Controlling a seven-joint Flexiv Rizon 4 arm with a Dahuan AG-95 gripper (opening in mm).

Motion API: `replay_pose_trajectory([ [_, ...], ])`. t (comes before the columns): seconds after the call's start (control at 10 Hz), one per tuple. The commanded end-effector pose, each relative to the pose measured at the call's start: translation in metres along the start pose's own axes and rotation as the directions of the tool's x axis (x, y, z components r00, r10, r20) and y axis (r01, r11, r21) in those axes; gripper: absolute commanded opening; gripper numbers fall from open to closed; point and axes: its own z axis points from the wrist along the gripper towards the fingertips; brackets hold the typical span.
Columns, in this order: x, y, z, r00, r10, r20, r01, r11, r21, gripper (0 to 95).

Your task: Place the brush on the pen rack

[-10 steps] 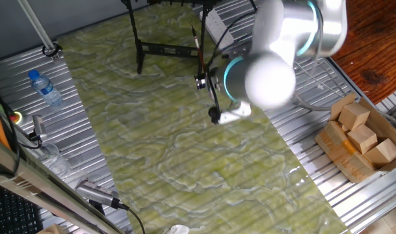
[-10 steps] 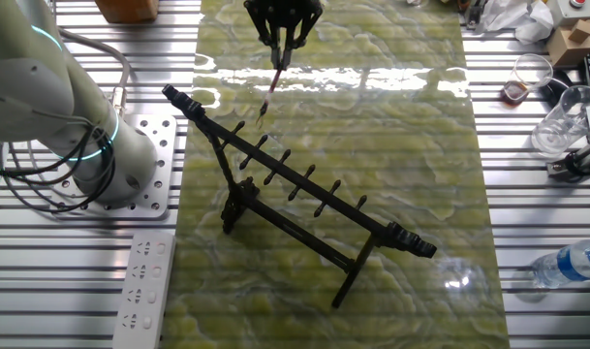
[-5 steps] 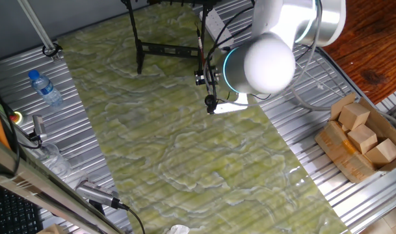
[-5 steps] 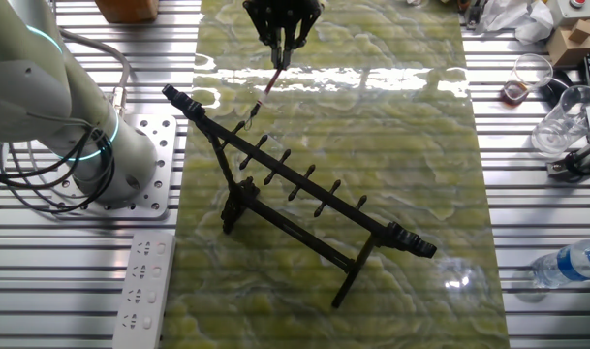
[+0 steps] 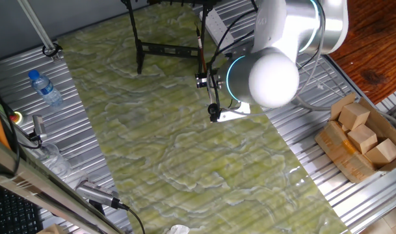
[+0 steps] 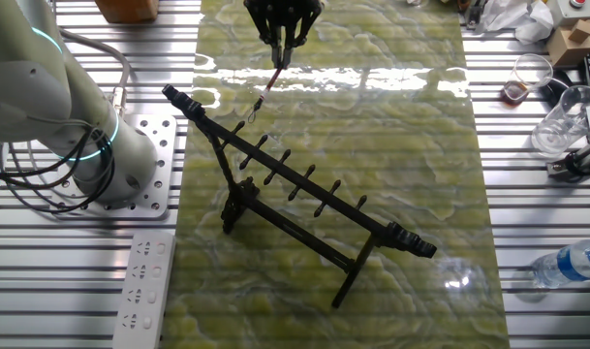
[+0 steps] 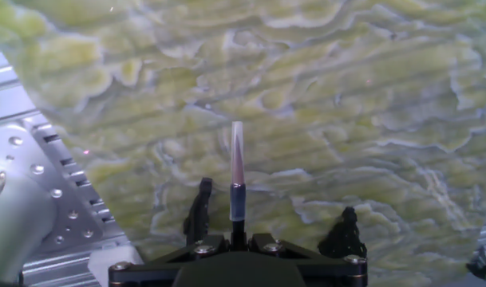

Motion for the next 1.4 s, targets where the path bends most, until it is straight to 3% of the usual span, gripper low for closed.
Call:
replay_pose_trajectory([
  [0.1,0.002,0.001,0.002,1.0,-0.003,0.027,0.003,1.0,-0.005,0.0],
  [0.4,0.002,0.001,0.002,1.0,0.0,0.025,0.0,1.0,-0.015,0.0],
  [0.6,0.006,0.001,-0.004,0.999,-0.025,-0.02,0.025,1.0,-0.017,0.0],
  [1.4,0.023,-0.003,-0.016,0.995,-0.064,-0.077,0.061,0.997,-0.043,0.0],
])
